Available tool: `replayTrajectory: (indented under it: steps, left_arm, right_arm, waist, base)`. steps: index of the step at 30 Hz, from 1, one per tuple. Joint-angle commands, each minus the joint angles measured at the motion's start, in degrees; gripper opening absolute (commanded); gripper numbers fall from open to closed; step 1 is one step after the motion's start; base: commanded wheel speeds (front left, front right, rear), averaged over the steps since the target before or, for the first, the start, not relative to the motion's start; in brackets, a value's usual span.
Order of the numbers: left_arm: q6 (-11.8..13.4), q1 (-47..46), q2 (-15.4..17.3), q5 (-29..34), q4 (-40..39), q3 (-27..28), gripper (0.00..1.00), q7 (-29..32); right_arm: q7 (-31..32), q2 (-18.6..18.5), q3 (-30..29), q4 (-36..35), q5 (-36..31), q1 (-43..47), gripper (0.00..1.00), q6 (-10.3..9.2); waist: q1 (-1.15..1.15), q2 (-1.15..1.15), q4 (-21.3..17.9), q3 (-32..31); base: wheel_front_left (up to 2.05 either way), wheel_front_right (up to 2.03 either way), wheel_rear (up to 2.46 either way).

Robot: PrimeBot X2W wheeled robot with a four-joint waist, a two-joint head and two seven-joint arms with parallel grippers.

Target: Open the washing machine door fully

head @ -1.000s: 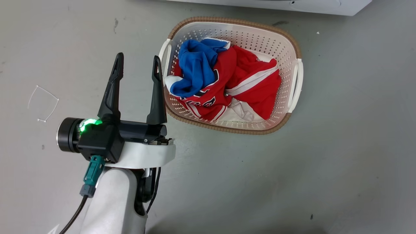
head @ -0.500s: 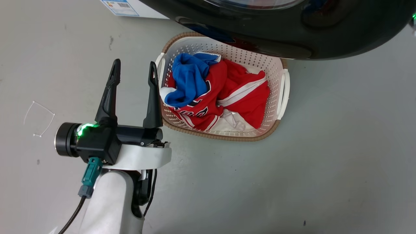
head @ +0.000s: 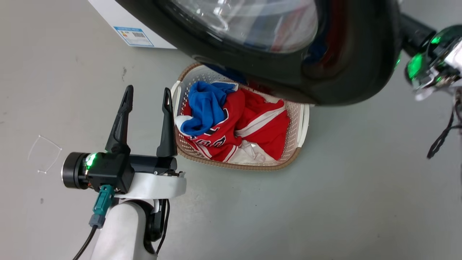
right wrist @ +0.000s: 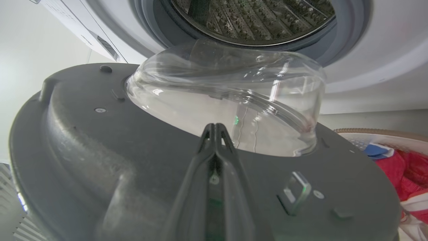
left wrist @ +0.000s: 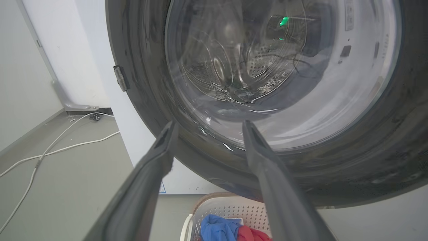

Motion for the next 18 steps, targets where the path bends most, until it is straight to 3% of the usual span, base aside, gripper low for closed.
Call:
replayTrajectory:
  steps: [1,18]
  left_arm:
    - [-0.17,0.58,-0.08,0.40,0.17,-0.01,1.00,-0.16]
    - [0.18,4.50,-0.07,0.21,1.48,-0.81,1.00,-0.16]
  right_arm:
    - [0.84,0.97,0.72,-1.02,0.61,2.07,0.00,0.16]
    - [5.10,6.96,7.70,-8.65,2.17,16.97,0.00,0.11]
  waist:
    - [0.00,0.00,-0.06,-1.11]
    - [0.00,0.00,0.60,-7.73]
  base:
    - [0.00,0.00,0.00]
    - [0.00,0.00,0.00]
